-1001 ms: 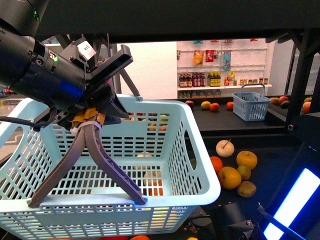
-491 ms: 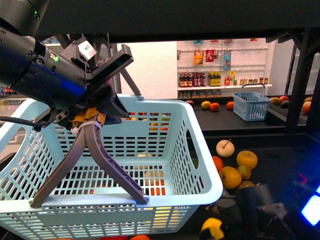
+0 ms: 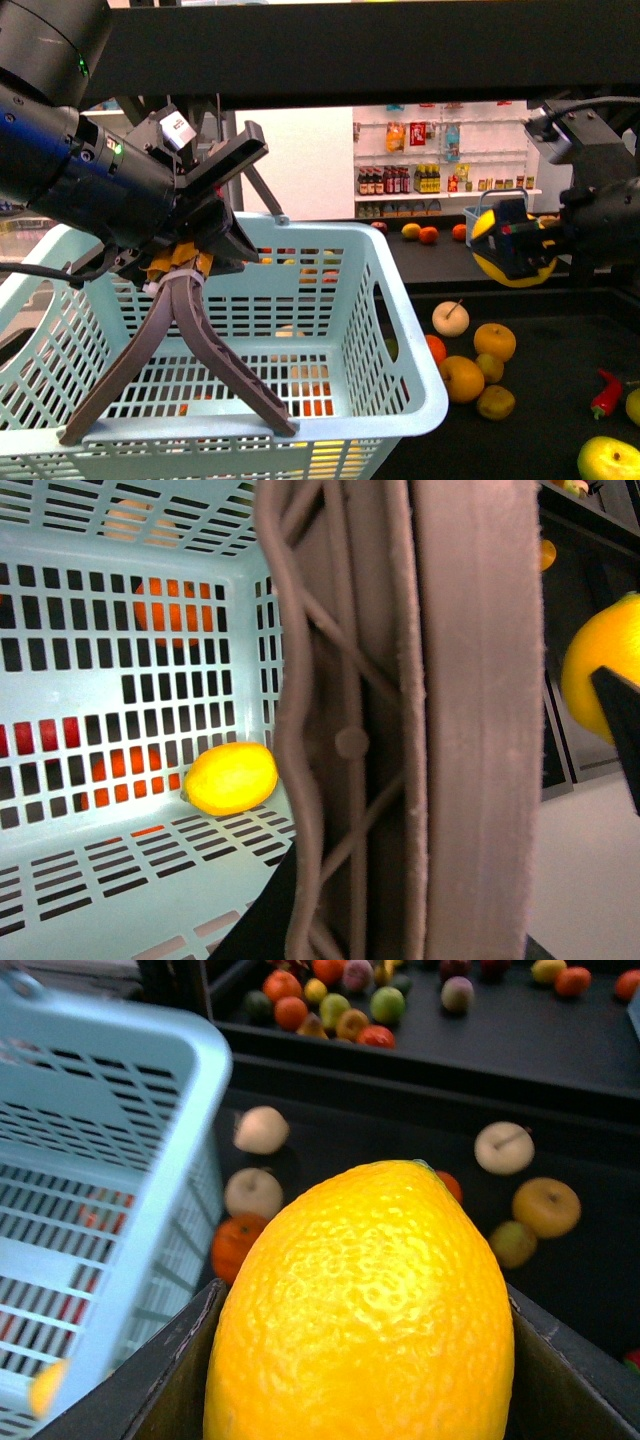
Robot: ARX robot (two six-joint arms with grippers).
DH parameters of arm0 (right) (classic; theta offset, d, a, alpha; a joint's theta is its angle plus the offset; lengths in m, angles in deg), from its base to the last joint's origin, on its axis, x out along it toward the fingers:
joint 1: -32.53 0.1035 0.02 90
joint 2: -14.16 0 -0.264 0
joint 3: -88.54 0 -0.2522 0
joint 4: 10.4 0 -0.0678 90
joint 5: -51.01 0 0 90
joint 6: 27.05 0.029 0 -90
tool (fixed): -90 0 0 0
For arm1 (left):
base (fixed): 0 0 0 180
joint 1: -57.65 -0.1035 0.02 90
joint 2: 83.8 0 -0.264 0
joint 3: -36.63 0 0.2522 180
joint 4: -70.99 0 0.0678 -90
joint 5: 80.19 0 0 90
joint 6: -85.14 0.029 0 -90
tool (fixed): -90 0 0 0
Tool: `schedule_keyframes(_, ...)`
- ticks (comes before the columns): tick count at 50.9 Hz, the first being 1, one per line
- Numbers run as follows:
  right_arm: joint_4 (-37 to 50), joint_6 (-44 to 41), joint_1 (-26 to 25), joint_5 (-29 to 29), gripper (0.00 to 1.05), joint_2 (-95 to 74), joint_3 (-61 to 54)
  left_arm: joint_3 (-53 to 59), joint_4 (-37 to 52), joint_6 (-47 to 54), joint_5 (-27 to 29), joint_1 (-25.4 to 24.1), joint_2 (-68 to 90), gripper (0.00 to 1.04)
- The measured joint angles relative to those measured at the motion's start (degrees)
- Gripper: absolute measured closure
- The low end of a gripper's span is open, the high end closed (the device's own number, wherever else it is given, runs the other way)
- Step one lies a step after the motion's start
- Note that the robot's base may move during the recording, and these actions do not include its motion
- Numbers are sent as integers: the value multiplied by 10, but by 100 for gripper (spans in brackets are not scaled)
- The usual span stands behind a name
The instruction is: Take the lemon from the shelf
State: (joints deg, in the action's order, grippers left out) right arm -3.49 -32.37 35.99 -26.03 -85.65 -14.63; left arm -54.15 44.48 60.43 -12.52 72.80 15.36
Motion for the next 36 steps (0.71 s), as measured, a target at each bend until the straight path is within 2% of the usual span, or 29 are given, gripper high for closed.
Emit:
schedule_keyframes(19, -30, 32, 103, -25, 33, 12, 14, 0, 0, 0, 2, 0, 0, 89)
schedule_keyframes(36, -28, 57, 152, -55, 33, -53, 38, 0, 0, 0, 0, 0, 0, 89)
